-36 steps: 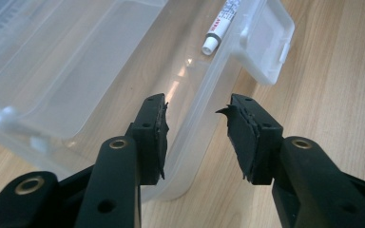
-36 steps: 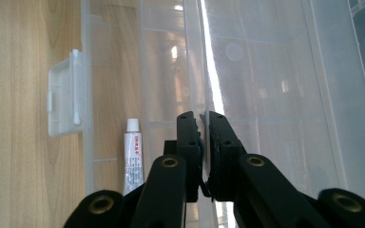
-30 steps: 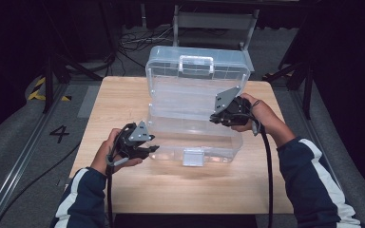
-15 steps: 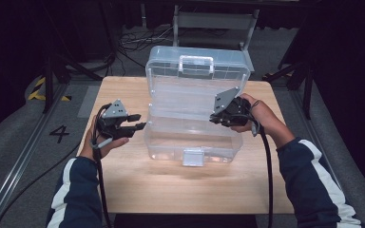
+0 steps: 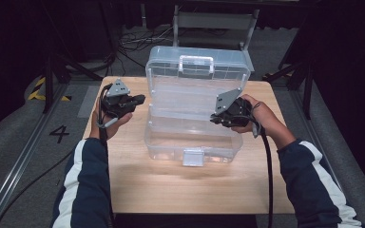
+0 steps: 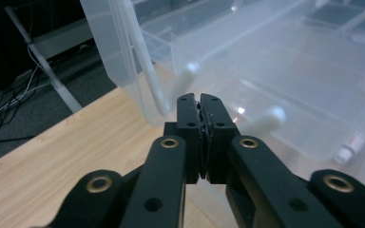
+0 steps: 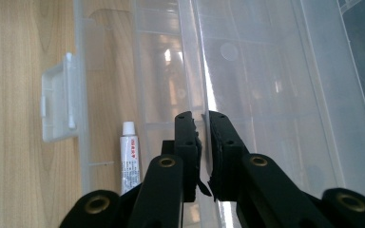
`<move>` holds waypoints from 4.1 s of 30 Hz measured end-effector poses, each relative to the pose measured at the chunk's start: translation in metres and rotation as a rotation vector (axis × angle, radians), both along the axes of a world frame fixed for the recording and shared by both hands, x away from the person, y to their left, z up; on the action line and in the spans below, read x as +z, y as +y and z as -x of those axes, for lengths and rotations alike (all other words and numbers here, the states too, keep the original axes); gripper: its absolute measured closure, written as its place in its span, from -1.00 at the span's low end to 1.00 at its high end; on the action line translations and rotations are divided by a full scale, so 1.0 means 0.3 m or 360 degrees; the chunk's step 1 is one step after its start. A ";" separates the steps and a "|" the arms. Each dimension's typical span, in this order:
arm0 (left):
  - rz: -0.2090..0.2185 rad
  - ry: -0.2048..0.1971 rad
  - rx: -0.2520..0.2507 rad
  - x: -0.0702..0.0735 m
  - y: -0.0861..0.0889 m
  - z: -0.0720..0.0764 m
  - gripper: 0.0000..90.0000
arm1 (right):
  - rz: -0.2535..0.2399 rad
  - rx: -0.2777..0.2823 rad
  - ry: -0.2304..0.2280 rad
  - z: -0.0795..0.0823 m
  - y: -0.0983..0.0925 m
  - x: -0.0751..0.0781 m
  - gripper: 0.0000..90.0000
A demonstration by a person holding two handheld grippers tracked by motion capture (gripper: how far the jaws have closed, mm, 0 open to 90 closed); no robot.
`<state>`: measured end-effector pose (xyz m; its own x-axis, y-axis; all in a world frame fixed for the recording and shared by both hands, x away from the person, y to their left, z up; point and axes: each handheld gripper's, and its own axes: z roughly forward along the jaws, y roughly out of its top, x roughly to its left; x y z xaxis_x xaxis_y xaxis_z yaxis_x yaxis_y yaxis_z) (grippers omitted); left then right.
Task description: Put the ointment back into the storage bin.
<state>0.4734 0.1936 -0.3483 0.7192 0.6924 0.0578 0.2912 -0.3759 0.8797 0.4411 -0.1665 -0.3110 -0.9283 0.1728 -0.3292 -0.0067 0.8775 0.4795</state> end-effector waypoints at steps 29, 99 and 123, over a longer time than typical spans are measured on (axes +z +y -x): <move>0.0097 -0.0025 0.0015 0.097 -0.074 -0.121 0.99 | -0.0043 -0.0030 -0.0041 0.030 -0.012 -0.021 0.83; 0.0111 -0.0074 -0.0168 0.034 -0.039 0.062 1.00 | -0.0444 -0.0156 -0.0003 0.134 -0.227 -0.101 0.53; 0.0055 -0.0075 -0.0312 -0.012 -0.046 0.164 1.00 | -0.0529 -0.0535 0.0039 0.139 -0.461 -0.163 0.36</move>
